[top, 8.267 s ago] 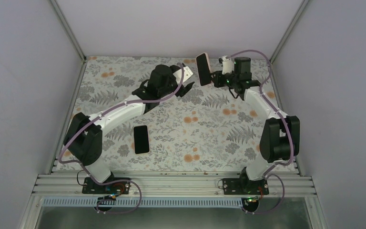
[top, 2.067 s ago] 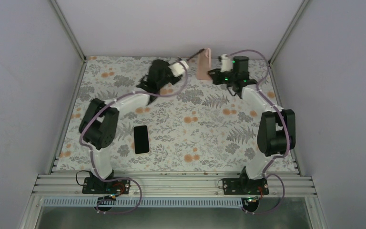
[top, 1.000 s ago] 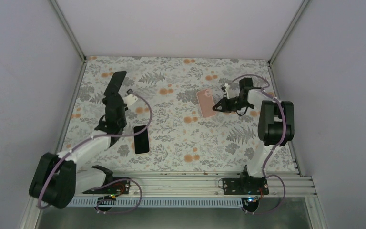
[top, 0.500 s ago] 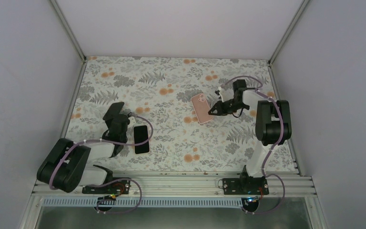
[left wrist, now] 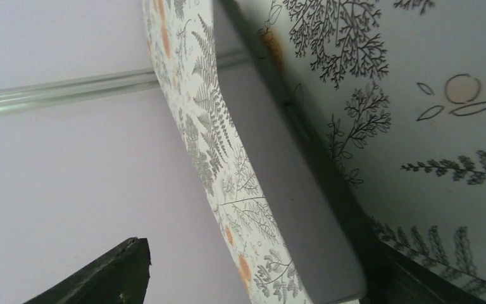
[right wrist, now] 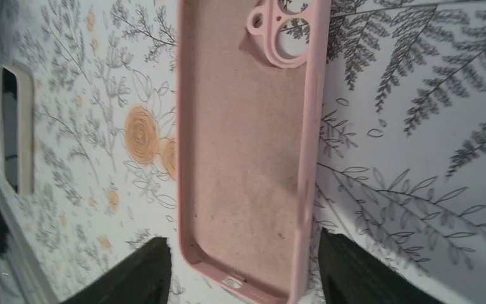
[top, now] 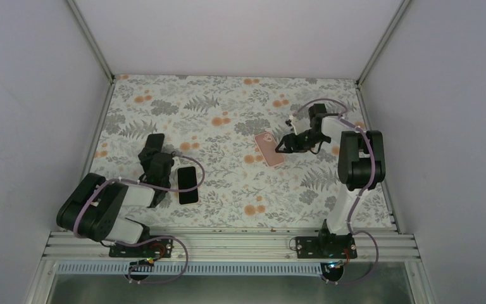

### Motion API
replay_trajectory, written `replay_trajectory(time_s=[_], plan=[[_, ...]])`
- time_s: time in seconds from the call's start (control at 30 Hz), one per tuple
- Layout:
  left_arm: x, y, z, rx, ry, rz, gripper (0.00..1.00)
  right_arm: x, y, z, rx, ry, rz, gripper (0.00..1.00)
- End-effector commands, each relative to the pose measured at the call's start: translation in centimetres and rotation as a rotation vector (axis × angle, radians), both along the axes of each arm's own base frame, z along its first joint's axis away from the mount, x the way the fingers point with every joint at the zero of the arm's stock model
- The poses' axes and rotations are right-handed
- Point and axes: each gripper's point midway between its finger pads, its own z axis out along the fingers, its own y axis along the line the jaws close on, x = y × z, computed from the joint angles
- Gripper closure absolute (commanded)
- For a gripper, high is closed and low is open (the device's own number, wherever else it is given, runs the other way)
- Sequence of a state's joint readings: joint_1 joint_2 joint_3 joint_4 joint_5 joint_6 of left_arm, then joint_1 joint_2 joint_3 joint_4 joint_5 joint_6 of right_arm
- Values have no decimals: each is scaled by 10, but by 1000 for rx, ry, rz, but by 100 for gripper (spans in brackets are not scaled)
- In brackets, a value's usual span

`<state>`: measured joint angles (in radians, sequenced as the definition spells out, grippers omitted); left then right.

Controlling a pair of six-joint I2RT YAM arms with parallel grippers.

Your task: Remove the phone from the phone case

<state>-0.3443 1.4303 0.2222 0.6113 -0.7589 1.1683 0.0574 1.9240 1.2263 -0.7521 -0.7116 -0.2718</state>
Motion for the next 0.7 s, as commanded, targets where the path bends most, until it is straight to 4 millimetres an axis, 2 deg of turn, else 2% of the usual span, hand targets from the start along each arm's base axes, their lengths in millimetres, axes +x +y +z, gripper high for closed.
replay_trajectory(time_s=[0.0, 0.07, 0.1, 0.17, 0.2, 0.27, 0.37, 0.43, 0.6, 0.67], plan=[[0, -10, 8, -71, -7, -17, 19, 16, -10, 14, -64, -67, -10, 32], [0, -20, 11, -134, 23, -41, 17, 22, -15, 24, -95, -103, -11, 6], [-4, -26, 10, -166, 58, -56, 16, 26, -17, 31, -111, -130, -9, 1], [-6, -43, 18, -255, 97, -104, 15, 31, -18, 46, -162, -205, 13, 0], [-8, -54, 21, -308, 136, -132, 10, 32, -14, 55, -181, -239, 29, 0], [-15, -78, 30, -401, 226, -219, 1, 28, -2, 70, -193, -283, 72, 0], [-24, -94, 35, -444, 321, -289, 1, 9, 30, 86, -187, -343, 201, 0], [-21, -92, 34, -426, 331, -285, 0, -3, 45, 83, -234, -362, 266, 0], [-25, -82, 1, -382, 444, -223, 3, -22, 67, 81, -191, -317, 337, 0], [-18, -82, 1, -406, 413, -205, 2, -40, 77, 76, -171, -294, 421, 0]])
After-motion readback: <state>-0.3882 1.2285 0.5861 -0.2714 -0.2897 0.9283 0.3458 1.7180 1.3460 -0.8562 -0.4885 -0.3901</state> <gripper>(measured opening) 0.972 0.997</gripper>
